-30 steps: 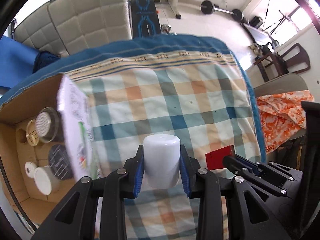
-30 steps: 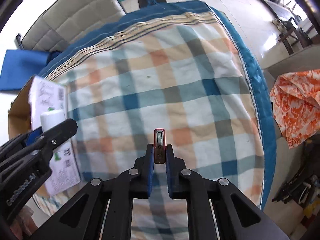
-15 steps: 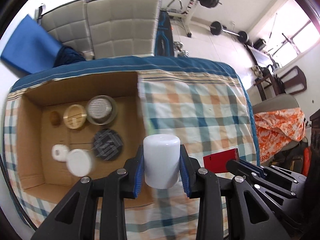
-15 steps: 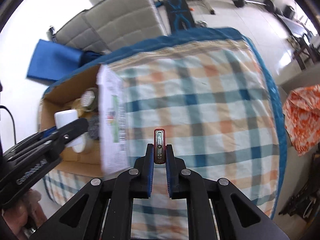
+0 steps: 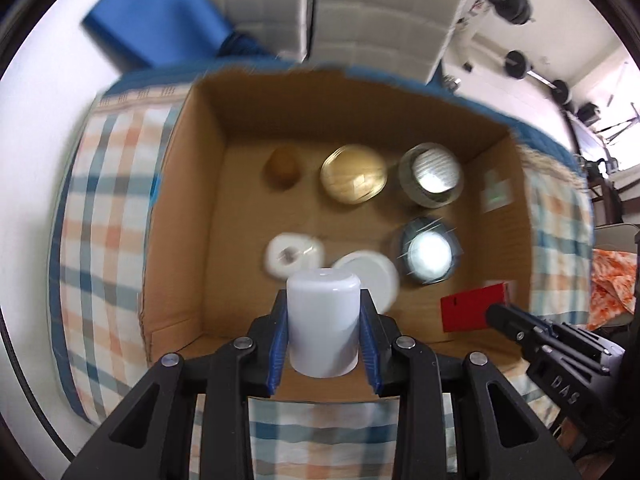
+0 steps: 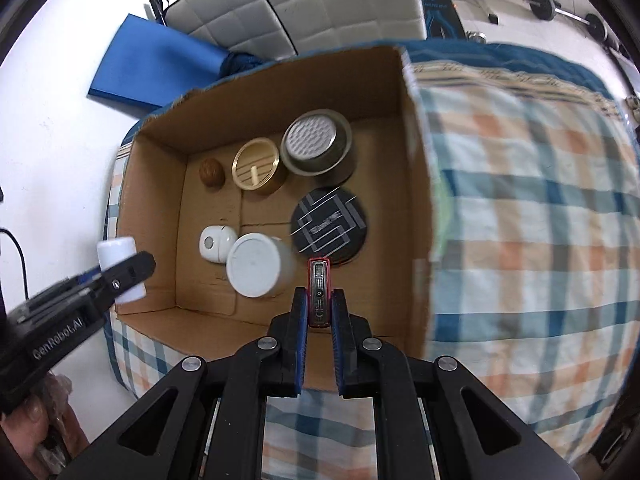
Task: Organize rigid objects
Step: 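Carry the white cup and red box into the box and lower them, then open both tools releasing the cup and red box, lift out of box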
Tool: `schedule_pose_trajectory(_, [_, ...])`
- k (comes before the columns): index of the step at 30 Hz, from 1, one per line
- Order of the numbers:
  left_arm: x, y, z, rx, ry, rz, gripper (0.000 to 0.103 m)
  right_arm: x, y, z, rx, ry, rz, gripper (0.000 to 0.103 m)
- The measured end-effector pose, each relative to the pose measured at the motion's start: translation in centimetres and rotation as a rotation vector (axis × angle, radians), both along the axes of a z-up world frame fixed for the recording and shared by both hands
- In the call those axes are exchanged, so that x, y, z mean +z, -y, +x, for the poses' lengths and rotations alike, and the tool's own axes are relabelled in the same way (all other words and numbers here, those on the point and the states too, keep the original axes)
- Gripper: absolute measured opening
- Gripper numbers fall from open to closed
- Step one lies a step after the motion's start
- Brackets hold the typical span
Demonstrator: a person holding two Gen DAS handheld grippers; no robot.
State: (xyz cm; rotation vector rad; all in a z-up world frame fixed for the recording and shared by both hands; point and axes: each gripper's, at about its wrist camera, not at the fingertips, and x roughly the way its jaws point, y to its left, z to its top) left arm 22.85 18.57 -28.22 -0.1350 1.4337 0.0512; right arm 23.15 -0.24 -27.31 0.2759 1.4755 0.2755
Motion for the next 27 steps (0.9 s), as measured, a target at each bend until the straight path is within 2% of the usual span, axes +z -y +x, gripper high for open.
schedule_pose_trajectory(5, [-4.7,-1.8,-0.2,-0.003,-0.097,-0.011,0.029,-3.6,-2.4,0.0,-0.022,-0.045,0.019,0.011])
schedule_pose_trajectory(9, [-7.3,-2.2,0.0,-0.014,-0.149,-0.023,0.029,-6.0,-3.2,-0.3,-0.032,-0.081,0.022,0.012])
schedule_pose_trajectory(12, [-8.5,-2.3,0.2,-0.029,-0.175,-0.025,0.029,-6.6,-3.2,-0.3,-0.035,-0.086,0.018,0.013])
schedule_pose_trajectory(19, [-9.5,-2.0,0.3,-0.058,-0.206,-0.030,0.029,-7.6,-3.3,-0.6,-0.017,-0.123,-0.107,0.023])
schedule_pose_trajectory(21, [-9.6,-2.0,0.2,-0.061,-0.215,-0.029,0.029,-7.5,-3.5,-0.8,-0.013,-0.120,-0.127,0.033])
schedule_pose_trajectory(22, [-9.6,-2.0,0.1,-0.064,-0.218,-0.033,0.030,-7.4,-3.6,-0.8,-0.008,-0.113,-0.146,0.044])
schedule_pose_trajectory(25, [-9.9,-1.7,0.2,-0.065,-0.224,-0.023,0.030,-6.8,-3.9,-0.9,-0.007,-0.096,-0.181,0.066])
schedule_pose_trajectory(27, [-9.7,-1.8,0.0,-0.061,-0.222,-0.024,0.032,-6.4,-4.1,-1.0,0.005,-0.089,-0.212,0.067])
